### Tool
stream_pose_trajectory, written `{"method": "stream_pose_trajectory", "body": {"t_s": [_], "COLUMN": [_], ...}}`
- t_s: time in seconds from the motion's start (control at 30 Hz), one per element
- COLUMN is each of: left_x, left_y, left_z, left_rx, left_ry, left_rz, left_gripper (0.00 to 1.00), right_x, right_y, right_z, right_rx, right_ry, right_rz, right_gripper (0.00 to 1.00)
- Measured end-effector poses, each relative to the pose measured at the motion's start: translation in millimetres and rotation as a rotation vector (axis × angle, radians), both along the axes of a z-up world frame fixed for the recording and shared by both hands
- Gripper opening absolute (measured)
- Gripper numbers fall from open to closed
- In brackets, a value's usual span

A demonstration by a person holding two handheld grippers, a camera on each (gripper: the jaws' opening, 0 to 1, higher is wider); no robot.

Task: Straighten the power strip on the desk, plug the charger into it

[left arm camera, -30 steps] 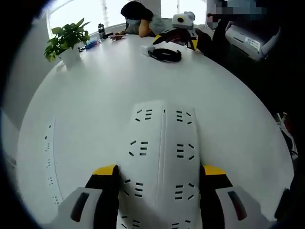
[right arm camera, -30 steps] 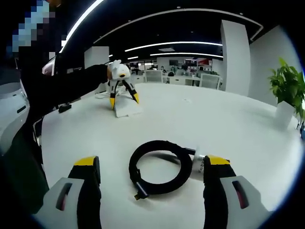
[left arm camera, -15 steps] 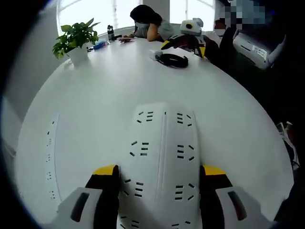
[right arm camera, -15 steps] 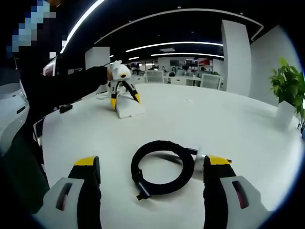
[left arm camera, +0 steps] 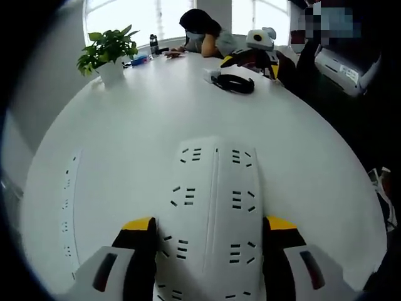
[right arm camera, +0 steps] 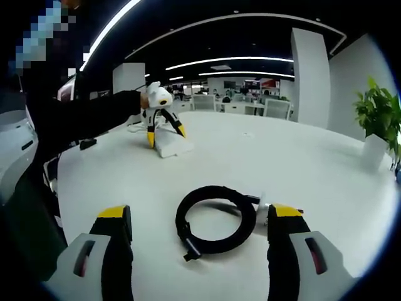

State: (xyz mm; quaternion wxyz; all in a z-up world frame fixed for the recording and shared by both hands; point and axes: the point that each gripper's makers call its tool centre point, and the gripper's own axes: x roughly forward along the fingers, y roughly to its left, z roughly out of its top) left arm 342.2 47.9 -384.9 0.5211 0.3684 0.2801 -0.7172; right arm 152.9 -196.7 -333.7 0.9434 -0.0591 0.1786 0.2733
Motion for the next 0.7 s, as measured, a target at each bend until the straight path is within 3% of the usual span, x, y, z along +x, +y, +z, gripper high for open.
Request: {"method": "stream_pose_trajectory", "body": {"t_s": [0.7], "left_x": [5.9], "left_y": [-3.9], "left_z": [3.1], "left_rx": [-0.058], "left_ry": [-0.001], "left_rz": [0.064], "left_gripper": [0.68], "right_x": [-1.3], "right_y": [3.9], "right_z": [2.5], "right_rx": [0.009], "right_ry": [-0.006], "right_rz": [0.013], "right_gripper": [0.89]}}
